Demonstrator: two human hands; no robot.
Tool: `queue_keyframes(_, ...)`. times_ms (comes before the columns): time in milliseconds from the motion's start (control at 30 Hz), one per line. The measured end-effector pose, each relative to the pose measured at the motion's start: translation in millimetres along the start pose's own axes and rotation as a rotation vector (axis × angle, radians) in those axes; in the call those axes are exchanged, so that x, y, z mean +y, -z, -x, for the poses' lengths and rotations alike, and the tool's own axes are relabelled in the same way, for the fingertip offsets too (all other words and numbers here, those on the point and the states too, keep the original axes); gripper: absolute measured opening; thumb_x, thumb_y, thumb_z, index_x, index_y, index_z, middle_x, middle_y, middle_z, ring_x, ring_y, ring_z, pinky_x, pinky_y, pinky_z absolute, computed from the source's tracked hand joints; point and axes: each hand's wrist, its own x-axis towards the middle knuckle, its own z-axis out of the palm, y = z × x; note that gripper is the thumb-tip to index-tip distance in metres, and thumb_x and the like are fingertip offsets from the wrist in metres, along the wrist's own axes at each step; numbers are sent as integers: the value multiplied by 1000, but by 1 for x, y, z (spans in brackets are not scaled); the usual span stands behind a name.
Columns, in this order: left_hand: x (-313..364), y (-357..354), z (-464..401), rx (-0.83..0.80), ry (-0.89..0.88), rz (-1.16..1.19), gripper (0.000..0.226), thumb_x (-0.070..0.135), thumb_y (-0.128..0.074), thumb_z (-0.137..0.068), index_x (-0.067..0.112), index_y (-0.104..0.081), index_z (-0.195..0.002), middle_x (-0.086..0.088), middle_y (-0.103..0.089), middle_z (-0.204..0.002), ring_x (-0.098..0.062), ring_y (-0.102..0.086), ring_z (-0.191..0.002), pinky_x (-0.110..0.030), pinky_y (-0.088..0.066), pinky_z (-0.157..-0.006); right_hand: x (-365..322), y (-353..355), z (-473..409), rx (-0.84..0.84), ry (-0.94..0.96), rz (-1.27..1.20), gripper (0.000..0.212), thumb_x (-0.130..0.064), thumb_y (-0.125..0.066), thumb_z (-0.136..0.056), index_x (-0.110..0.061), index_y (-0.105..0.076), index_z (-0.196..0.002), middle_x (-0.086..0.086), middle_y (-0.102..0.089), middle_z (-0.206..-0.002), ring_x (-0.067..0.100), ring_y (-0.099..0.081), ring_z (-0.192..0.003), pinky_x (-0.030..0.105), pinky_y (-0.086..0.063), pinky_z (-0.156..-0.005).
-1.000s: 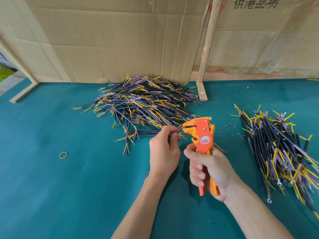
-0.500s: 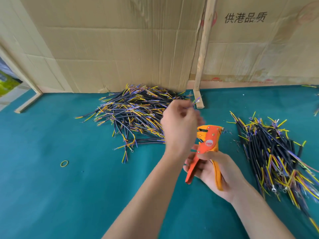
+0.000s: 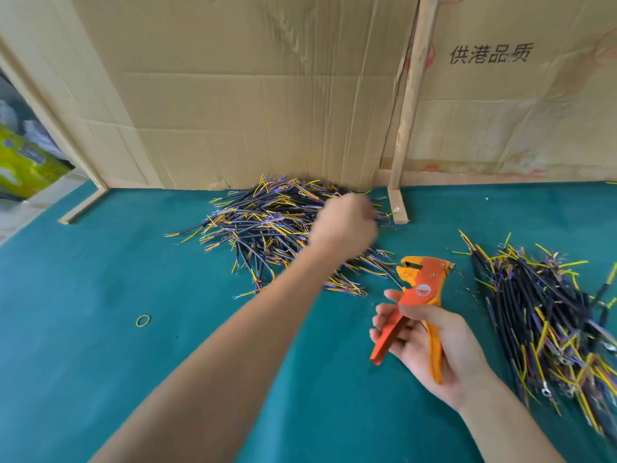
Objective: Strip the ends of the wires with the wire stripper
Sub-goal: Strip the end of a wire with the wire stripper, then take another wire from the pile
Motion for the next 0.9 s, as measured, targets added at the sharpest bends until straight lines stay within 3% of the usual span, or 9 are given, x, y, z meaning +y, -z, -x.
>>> queue_keyframes(133, -97, 25, 8, 151, 243, -157, 30, 4, -52, -81, 12, -67, -106, -18, -68, -106, -40, -62, -102, -38, -50, -76, 1, 0, -2, 27, -5, 2, 53, -5, -65, -70, 4, -63, -122, 26, -68, -96, 38, -70, -82, 48, -61, -72)
queue_keyframes(267, -138, 15, 20, 181, 209, -214, 41, -3, -52, -83, 13, -53, -120, -15, -57, -118, -38, -54, -109, -42, -44, -79, 1, -1, -1, 2, -6, 4, 55, -6, -65, -69, 3, -62, -124, 26, -67, -96, 36, -70, -82, 48, -61, -72)
queue_keyframes(467, -153, 18, 6, 213, 203, -229, 36, 18, -64, -92, 17, -55, -127, -11, -64, -124, -36, -52, -119, -45, -49, -88, 0, 0, 0, -2, -3, 2, 53, -6, -64, -72, 3, -62, -124, 25, -67, -97, 37, -69, -82, 48, -61, -73)
queue_keyframes(600, -154, 26, -3, 221, 275, -227, 24, 19, -66, -88, 14, -63, -111, -14, -68, -109, -37, -59, -106, -38, -46, -75, 0, 0, -1, 3, -2, 10, 53, -6, -64, -72, 3, -61, -125, 26, -68, -96, 36, -69, -82, 49, -61, -74)
queue_keyframes(700, -150, 38, -7, 242, 240, -354, 15, 25, -68, -87, 17, -73, -100, -14, -71, -101, -37, -56, -110, -39, -48, -84, 0, 0, -1, 5, -10, 4, 54, -5, -64, -72, 3, -61, -125, 26, -68, -97, 37, -70, -82, 49, -61, -73)
queue_keyframes(833, -124, 71, -16, 88, 202, -423, 24, 25, -71, -86, 22, -69, -110, -14, -68, -110, -38, -63, -106, -39, -49, -84, 0, -1, -1, 3, -12, 2, 57, -6, -67, -70, 4, -61, -126, 26, -67, -97, 38, -70, -82, 49, -61, -73)
queue_keyframes(900, -113, 84, -14, -103, 185, -375, 25, 19, -70, -87, 20, -65, -112, -12, -71, -96, -32, -68, -91, -34, -49, -71, -1, 0, -1, 2, -8, -2, 59, -6, -68, -69, 4, -60, -127, 26, -67, -97, 37, -70, -82, 49, -61, -73)
